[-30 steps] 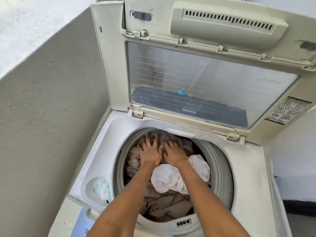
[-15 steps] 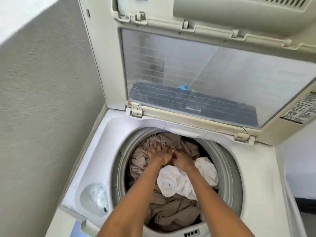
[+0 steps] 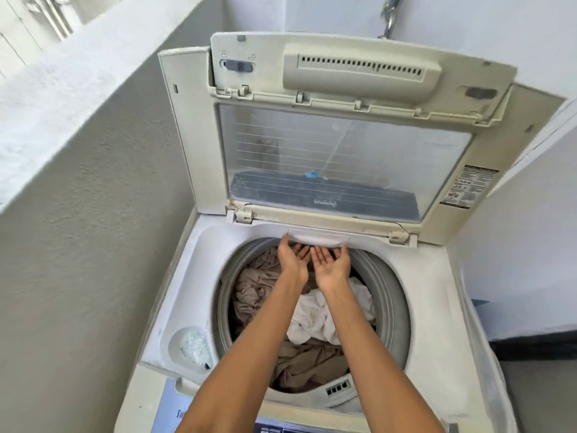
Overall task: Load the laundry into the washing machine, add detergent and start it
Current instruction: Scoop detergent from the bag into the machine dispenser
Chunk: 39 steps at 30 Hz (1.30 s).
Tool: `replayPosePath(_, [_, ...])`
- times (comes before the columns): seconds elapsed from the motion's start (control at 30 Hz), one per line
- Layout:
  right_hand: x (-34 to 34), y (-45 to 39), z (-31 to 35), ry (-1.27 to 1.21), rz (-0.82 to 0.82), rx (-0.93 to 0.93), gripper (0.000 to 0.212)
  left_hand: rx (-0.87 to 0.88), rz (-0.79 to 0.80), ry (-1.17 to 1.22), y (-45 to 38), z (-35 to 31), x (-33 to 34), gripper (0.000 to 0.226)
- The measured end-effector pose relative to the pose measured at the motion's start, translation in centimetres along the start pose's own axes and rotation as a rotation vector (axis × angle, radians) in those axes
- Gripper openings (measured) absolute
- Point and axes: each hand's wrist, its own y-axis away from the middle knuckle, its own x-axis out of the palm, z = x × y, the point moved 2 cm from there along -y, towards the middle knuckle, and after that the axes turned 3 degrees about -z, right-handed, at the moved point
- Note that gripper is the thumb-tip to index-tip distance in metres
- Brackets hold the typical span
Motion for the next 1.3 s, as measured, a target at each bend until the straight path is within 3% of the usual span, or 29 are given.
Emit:
replayPosePath(0.17, [0.2,-0.2,0.5,-0.079,-0.029,-0.025,0.052,0.009,0.025,0.079,-0.3,0.2,0.2,0.028])
replayPosePath(0.57, [0.4,-0.5,0.0,0.006,0.006,-0.058,0.044,0.076,0.030,-0.015,-1.3,1.3,-1.4,0.026])
replayPosePath(0.73, [1.1,-0.5,-0.3,0.015,-0.003,-0.105,0.052,0.090,0.078,-0.021,-2.0,0.5,-1.1,0.059])
replayPosePath(0.97, [0.0,-0.7,-1.4,-0.039,-0.016,-0.105,0.061,-0.010,0.065,0.009,-1.7,2.1,-0.1,0.081])
replayPosePath(1.1, [-2.6,-0.1,-1.5,0.001,-0.011,-0.115,0.043,0.118,-0.019,-0.099,-2.1,2.2,-1.6,0.068])
replayPosePath(1.2, [-3.4,-0.1,-1.1,0.052,-0.015,-0.140,0.048,0.223,-0.092,-0.257,-2.1,1.6,-2.3,0.063])
replayPosePath(1.3, [-3.6,0.2,-0.8,0.091,-0.042,-0.145,0.039,0.441,-0.214,-0.405,-0.4,1.0,-2.3,0.036])
